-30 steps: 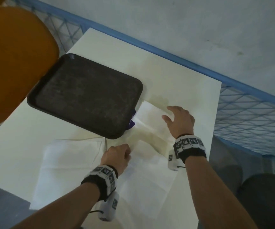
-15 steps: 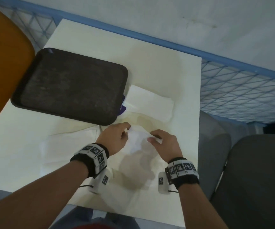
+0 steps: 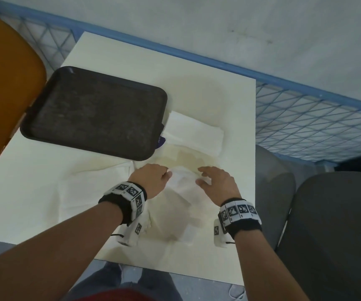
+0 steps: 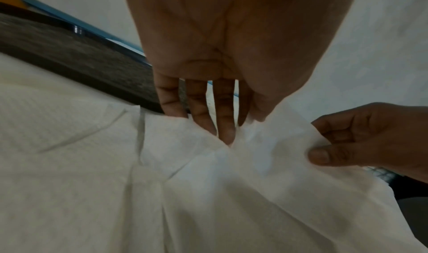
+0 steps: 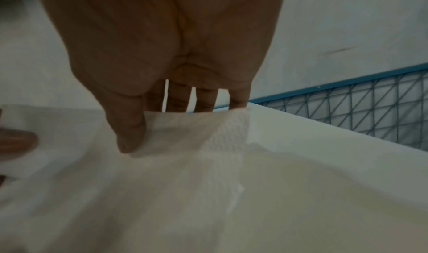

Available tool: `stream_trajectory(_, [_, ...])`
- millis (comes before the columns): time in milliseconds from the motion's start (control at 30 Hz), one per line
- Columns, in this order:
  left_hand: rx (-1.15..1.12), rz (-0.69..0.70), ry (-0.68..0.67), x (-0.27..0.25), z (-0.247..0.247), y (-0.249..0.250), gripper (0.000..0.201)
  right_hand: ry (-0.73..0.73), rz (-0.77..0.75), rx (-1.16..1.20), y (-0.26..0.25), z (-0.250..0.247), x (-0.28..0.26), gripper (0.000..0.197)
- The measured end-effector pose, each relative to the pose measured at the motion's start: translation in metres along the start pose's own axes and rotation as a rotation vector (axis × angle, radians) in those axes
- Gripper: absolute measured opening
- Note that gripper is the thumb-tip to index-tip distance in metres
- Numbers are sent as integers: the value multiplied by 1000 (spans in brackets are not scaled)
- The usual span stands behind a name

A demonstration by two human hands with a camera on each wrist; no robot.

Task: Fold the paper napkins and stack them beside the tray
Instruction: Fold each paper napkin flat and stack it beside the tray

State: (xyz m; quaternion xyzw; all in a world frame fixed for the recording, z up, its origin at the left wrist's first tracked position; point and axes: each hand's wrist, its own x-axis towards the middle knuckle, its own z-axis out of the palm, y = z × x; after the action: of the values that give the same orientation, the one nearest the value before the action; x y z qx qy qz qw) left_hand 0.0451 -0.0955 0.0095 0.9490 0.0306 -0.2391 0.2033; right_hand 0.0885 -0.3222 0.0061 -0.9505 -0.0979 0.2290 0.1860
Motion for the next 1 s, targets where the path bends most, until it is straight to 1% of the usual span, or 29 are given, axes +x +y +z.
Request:
stream_trajectory(67, [-27,-28,49,1,2,-2,41,76,-3,-110,6,1,-1,52])
stream_trajectory(100, [-21,-18,118,1,3,-3,41,111,13,-115,10,3,-2,59])
stream_trajectory(167, [21,45,287,0,0,-6,41,141,63,-19,17,4,-8,77])
stream_trajectory(233, [16,138,391,-2,-5,-7,43,160,100,149,21,4,-16,90])
stream_trajectory(267, [-22,196,415,-4,-10,-6,43,165,108,229,22,3,-20,90])
stream_trajectory(300, [-84,259,432,-6,-14,-4,42,169,110,299,23,3,-24,85])
stream_trajectory(333, [-156,308,438,-9,-19,-1,40,176,105,368,23,2,-26,74])
stream_trajectory(367, [-230,333,437,-12,-24,4,39,182,107,433,23,1,-28,61])
stream_trajectory(400, [-310,330,429,-16,-30,9,36,187,112,501,22,-2,-30,48])
stream_trajectory(433, [-393,296,414,-19,-35,13,33,198,117,572,21,-4,-33,36])
stream_trajectory(500, [-571,178,398,-22,-43,18,29,249,120,756,20,-6,-36,16])
stream_trajectory(533, [-651,112,403,-21,-44,18,30,274,120,854,18,-6,-38,13])
stream_trajectory(600, [-780,0,403,-16,-44,15,31,292,112,991,18,-6,-41,21])
stream_trajectory(667, [-860,-53,354,-13,-42,13,31,266,106,1075,17,-6,-44,20])
stream_trajectory(700, [-872,-59,314,-13,-39,11,31,244,110,1089,16,-6,-46,18])
stream_trajectory(767, [-844,-23,205,-18,-35,8,32,194,112,1090,12,-7,-51,15])
stream_trajectory(800, [-828,11,137,-21,-32,5,39,181,103,1092,11,-8,-54,15])
stream_trajectory(867, [-840,71,3,-24,-24,-3,59,201,108,1089,13,-8,-56,13])
stream_trajectory(900, [-846,72,-32,-26,-20,-8,59,226,117,1071,15,-8,-56,11])
stream_trajectory(967, [-851,49,-11,-27,-15,-18,41,244,117,1055,20,-7,-57,7])
stream_trajectory(1000, [-858,45,24,-29,-16,-20,31,243,106,1083,22,-6,-59,14])
